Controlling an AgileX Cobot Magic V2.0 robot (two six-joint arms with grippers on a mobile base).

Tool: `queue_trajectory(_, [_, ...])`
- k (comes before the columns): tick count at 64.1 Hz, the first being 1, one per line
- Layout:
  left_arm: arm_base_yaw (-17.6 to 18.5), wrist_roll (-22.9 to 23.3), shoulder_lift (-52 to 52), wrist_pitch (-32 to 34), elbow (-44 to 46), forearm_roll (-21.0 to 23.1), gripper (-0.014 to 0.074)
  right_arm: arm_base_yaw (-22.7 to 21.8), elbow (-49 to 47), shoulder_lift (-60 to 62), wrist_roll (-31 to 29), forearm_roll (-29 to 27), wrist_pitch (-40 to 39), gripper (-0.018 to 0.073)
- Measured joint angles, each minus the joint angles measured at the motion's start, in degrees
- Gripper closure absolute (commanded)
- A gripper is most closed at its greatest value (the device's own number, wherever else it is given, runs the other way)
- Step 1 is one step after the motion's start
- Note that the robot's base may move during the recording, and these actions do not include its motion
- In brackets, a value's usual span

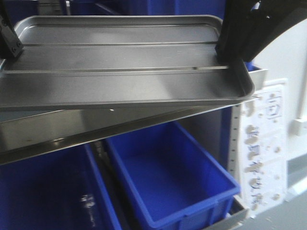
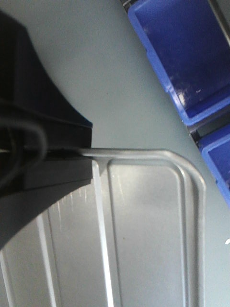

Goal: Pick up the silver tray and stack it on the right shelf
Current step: 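Carry the held silver tray while driving to the other shelf, then lower the silver tray with both grippers onto the pale blue-grey tray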

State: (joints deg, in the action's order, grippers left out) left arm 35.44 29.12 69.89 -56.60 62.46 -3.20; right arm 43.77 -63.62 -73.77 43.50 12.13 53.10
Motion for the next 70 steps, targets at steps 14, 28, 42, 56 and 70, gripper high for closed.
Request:
queue_trajectory(14, [0.0, 0.0, 0.0, 0.0, 0.0, 0.0, 0.0691, 0.0, 0.0, 0.0, -0.12, 0.0, 0.0, 0.0503])
queue_trajectory(28, [0.0, 0.0, 0.0, -0.11, 0.0, 0.0, 0.0691, 0.0, 0.0, 0.0, -0.12, 0.0, 0.0, 0.0503])
queue_trajectory(42, [0.0, 0.0, 0.0, -0.19, 0.0, 0.0, 0.0691, 0.0, 0.0, 0.0, -0.12, 0.0, -0.1, 0.0503])
queue_trajectory(56, [0.0, 0.0, 0.0, -0.19, 0.0, 0.0, 0.0691, 0.0, 0.0, 0.0, -0.12, 0.0, -0.1, 0.0503])
queue_trajectory(70, [0.0, 0.0, 0.0, -0.19, 0.0, 0.0, 0.0691, 0.0, 0.0, 0.0, -0.12, 0.0, -0.1, 0.0503])
